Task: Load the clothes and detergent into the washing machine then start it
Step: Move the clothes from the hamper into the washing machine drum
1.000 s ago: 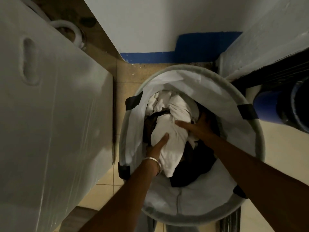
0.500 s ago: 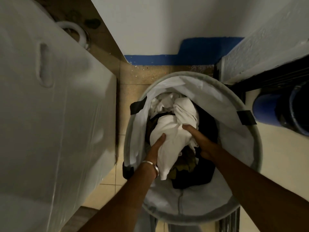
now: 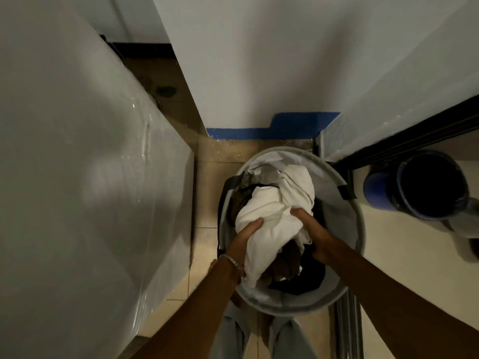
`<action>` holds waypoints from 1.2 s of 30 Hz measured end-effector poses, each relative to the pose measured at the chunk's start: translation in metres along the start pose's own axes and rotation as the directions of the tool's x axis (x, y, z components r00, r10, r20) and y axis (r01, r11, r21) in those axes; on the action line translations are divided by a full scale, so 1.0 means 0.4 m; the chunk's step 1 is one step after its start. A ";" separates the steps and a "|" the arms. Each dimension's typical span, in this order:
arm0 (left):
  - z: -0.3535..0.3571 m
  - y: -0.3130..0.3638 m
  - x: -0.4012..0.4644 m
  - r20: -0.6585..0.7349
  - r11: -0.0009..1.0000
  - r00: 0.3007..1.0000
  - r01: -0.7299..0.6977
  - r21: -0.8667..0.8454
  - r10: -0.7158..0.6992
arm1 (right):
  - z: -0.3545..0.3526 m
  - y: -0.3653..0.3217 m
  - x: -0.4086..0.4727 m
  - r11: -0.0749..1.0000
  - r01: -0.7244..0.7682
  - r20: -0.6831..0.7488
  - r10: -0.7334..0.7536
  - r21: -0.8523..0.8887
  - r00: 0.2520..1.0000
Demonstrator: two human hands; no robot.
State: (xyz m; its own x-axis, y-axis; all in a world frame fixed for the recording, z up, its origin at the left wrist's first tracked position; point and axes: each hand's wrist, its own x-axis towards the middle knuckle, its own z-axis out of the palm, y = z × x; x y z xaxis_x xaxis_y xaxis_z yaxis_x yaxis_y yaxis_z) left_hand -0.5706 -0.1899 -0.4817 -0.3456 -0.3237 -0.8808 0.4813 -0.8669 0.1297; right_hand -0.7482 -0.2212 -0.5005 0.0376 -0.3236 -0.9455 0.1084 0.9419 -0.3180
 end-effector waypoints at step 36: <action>0.372 0.074 -0.861 0.137 0.819 0.849 -0.529 0.222 0.511 | 0.078 -0.259 -0.977 0.843 0.538 0.205 -0.528 0.007 0.824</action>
State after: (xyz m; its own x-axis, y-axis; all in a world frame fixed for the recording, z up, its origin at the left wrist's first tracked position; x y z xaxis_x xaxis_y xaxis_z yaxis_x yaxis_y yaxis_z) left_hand -0.5571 -0.1605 -0.1067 -0.1580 -0.7698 -0.6185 0.3987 -0.6228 0.6732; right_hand -0.7433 -0.1953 -0.0959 0.1775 -0.7825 -0.5968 0.1189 0.6190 -0.7763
